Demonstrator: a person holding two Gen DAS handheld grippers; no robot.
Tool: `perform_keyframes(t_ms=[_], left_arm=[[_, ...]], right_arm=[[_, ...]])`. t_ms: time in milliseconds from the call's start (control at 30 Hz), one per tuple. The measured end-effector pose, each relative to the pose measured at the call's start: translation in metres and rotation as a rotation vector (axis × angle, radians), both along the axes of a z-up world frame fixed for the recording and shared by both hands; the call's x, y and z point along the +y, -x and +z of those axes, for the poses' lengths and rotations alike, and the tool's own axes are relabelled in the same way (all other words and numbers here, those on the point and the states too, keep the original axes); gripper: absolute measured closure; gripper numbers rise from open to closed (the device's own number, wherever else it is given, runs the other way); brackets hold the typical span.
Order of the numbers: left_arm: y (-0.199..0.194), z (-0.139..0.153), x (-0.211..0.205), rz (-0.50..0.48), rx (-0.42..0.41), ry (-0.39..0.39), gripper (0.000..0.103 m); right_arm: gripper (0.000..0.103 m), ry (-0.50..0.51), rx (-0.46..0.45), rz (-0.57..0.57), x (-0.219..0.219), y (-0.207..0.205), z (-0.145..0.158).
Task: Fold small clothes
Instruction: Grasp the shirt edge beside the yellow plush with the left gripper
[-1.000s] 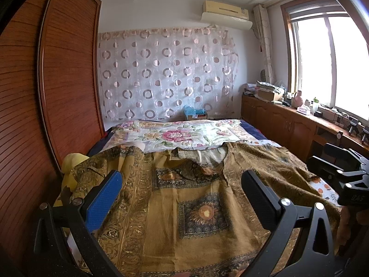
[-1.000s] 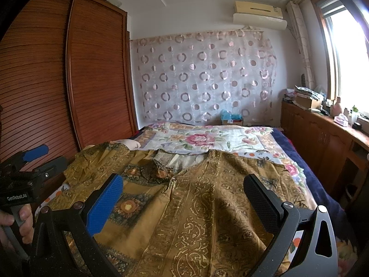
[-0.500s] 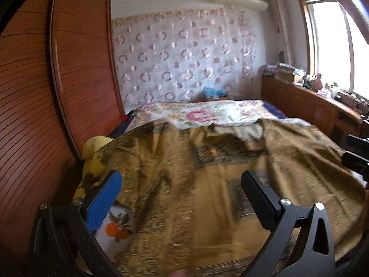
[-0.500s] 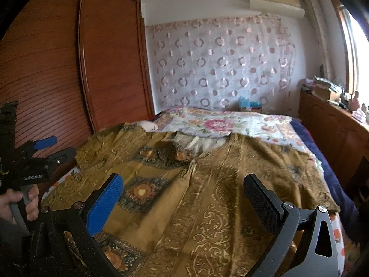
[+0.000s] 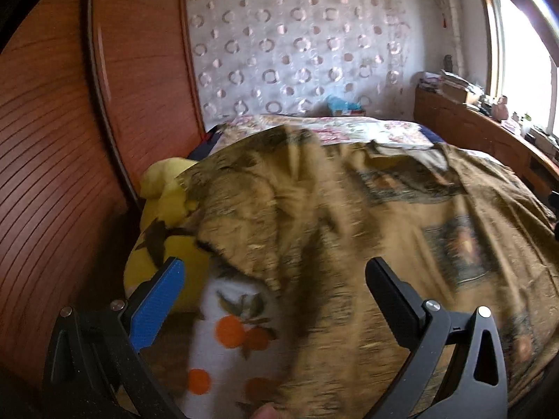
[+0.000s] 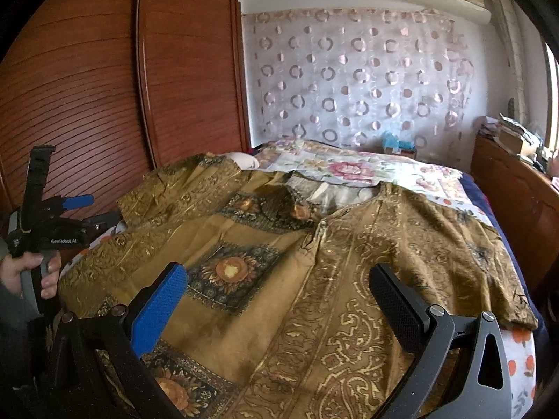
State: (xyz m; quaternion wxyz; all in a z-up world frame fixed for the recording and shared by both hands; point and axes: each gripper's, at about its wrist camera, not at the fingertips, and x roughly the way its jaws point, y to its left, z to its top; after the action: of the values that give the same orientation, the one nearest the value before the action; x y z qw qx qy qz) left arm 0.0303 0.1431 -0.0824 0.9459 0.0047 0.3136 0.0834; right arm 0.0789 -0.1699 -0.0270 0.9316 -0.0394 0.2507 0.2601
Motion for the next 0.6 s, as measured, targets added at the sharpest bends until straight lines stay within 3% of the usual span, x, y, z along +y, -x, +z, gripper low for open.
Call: perform_keyframes(t_ms=[133, 433, 533, 600], left_arm=[[-0.005, -0.007, 0.023, 0.030, 0.039, 0.005, 0.002], [-0.034, -0.017, 0.066, -0.006, 0.093, 0.128, 0.026], [-0.047, -0.023, 0.077, -0.021, 0.124, 0.187, 0.042], [-0.052, -0.025, 0.081, -0.025, 0.134, 0.212, 0.061]], right_arm=[[0.000, -0.001, 0.016, 0.014, 0.002, -0.003, -0.002], [0.000, -0.010, 0.041, 0.046, 0.006, -0.009, -0.003], [0.000, -0.012, 0.041, 0.058, 0.011, -0.012, -0.002], [0.000, -0.013, 0.041, 0.070, 0.013, -0.012, -0.003]])
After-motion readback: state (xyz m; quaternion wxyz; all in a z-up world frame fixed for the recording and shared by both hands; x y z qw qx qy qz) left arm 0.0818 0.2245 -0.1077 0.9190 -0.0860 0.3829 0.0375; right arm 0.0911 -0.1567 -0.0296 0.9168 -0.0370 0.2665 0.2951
